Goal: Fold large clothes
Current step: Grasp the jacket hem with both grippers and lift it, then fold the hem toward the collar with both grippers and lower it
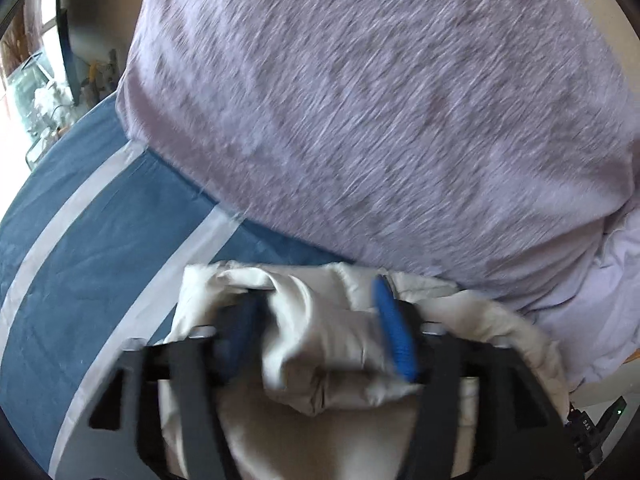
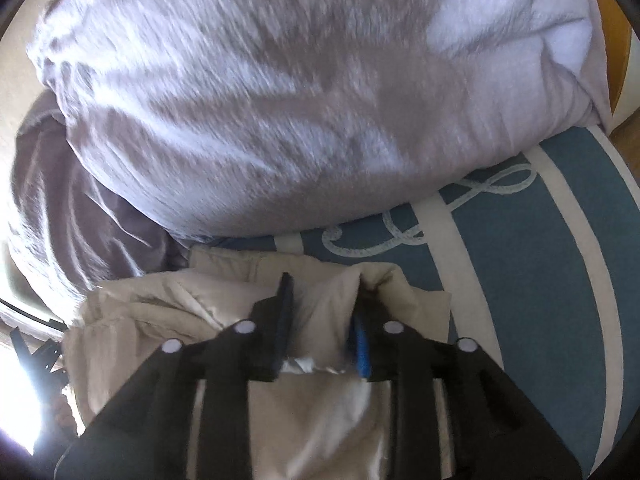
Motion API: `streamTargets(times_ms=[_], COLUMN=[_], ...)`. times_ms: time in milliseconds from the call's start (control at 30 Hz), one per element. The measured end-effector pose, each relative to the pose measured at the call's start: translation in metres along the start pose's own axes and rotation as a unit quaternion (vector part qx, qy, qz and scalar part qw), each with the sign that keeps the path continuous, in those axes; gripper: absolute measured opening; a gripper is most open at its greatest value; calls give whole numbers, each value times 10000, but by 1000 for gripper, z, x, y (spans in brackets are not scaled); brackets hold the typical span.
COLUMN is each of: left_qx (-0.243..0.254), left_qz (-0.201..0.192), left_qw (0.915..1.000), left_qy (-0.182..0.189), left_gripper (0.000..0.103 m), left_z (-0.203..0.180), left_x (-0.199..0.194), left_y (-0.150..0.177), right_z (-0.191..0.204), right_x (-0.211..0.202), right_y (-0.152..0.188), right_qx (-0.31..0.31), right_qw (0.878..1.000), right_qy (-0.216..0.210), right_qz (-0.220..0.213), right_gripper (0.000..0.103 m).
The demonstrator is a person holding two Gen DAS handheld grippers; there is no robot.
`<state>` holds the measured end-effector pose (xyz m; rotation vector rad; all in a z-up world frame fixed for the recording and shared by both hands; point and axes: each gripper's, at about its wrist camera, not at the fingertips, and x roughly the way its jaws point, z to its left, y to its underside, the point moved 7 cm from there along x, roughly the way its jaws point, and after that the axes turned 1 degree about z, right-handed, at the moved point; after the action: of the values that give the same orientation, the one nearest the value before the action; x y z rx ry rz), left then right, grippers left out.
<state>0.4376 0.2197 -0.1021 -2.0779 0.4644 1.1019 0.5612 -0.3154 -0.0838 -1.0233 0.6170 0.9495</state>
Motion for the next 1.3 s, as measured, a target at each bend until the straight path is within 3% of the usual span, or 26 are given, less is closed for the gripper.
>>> streamTargets(times_ms=[100,233,333,533,700,1100,1167,1300], left_qx=[189,478,892,1411,1797,2132,2150,2210], left_qz=[-248,-372,-433,-183,-31,-15,-12,-71], left_qw=[9995,9982,9950,9890,9829,9769,9766,9752], left_qy=[-53,52,129,399,388,145,104,-8], left_gripper=[80,81,84,84,84,84,84,85], left_z=[-9,-24,-43,-80,-103,-119,-118,-120], left_x=[-15,-31,-41,-36,-24,-1,2,12], left_y=[-12,-13,3,51,82,104,103,105], right_z=[6,19,41,90,126,154,153,148], right_x=[-15,-33,-45,-32,-5,32,41,51], right_y=[-4,-10,-8,16,43,77,82,88], right_qx=[-6,-179,-533,-1152,-1573,-2061,-2099,-2250], right_qw=[9999,9991,9970,9924,9864,9772,9763,9729], right_qy=[-85,-39,-94,-378,-465,-179,-82,95], right_qz=[-131,-392,-558,-192,139,482,518,527], right_gripper=[41,51,54,54,54,54,51,24])
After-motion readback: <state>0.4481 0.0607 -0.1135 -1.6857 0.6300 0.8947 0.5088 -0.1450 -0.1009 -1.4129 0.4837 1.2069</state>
